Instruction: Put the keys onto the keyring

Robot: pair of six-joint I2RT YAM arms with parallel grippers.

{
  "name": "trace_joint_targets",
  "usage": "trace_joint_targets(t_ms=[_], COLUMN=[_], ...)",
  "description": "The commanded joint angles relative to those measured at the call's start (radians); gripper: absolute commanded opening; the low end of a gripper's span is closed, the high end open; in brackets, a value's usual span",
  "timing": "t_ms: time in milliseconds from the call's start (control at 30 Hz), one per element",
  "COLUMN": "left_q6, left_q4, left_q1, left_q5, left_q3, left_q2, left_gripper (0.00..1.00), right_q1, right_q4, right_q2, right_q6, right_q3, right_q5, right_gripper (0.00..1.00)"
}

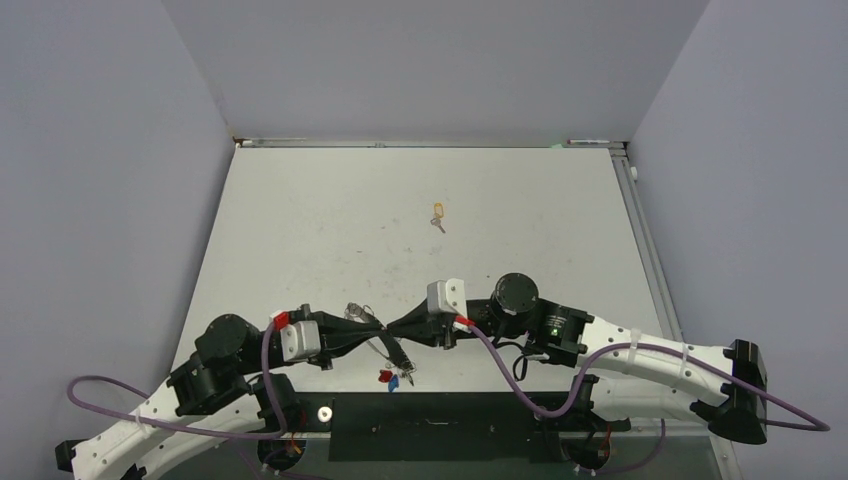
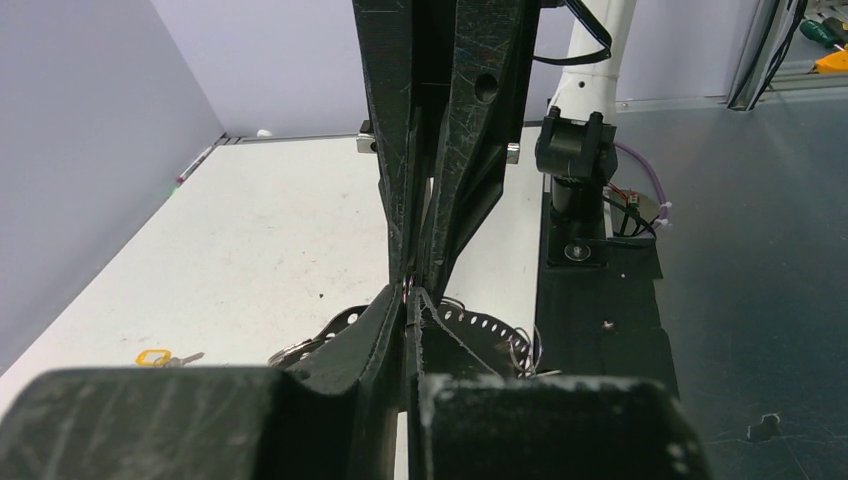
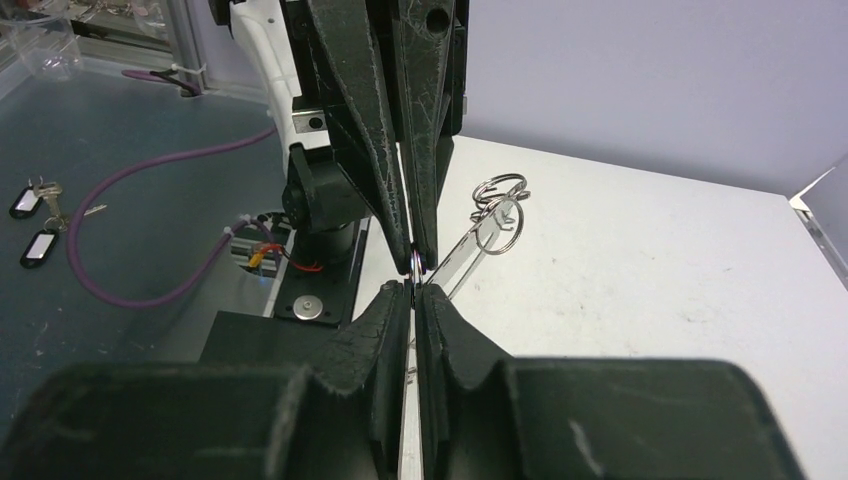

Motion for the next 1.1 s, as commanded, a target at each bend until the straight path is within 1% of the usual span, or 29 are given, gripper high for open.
trace_joint_targets(t_ms=[0,67,200,267,333,433,533,700,767,933,1067], left_q6=[-0.035,-0.044,-0.066,-0.072,-0.065,-0.034,-0.011,0.005,0.013,0.063,0.092], left_q4=[0.126,0.139,0.169,0.172,0.160,0.099,0.040,-0.031,-0.069,-0.248,-0.387], left_q1=[0.038,0.054,0.081,0.089,0.091,0.091,0.091,0.090,0.091,0.089,0.091], left_q5=[0.055,0.065,0.086,0.093,0.093,0.069,0.053,0.028,0.023,0.006,-0.008], left_q3=[-0.005,-0.010,-0.018,-0.021,-0.017,0.008,0.032,0.067,0.088,0.186,0.264], left_q2=[-0.003,-0.004,-0.004,-0.004,-0.004,-0.005,-0.007,-0.010,-0.012,0.036,0.131], left_gripper=[0.00,0.00,0.00,0.00,0.00,0.00,0.08,0.32,0.38,0.40,0.42], right_q1=[-0.007,-0.007,-0.009,-0.008,-0.011,-0.013,-0.014,-0.014,-0.014,-0.003,0.042], right_q4=[0.087,0.092,0.107,0.133,0.162,0.144,0.110,0.071,0.048,-0.056,-0.171], right_q2=[0.016,0.023,0.035,0.032,0.021,0.010,0.008,0.012,0.016,0.024,0.033], right_q6=[0.011,0.013,0.017,0.021,0.020,-0.015,-0.054,-0.105,-0.126,-0.190,-0.256], right_q3=[-0.005,-0.004,-0.006,-0.016,-0.033,-0.031,-0.015,-0.002,0.006,0.050,0.098], right_q5=[-0.013,-0.010,-0.002,0.025,0.053,0.068,0.081,0.098,0.113,0.136,0.210], right_gripper=[0.07,0.05,0.05,0.05,0.05,0.05,0.05,0.05,0.05,0.05,0.05])
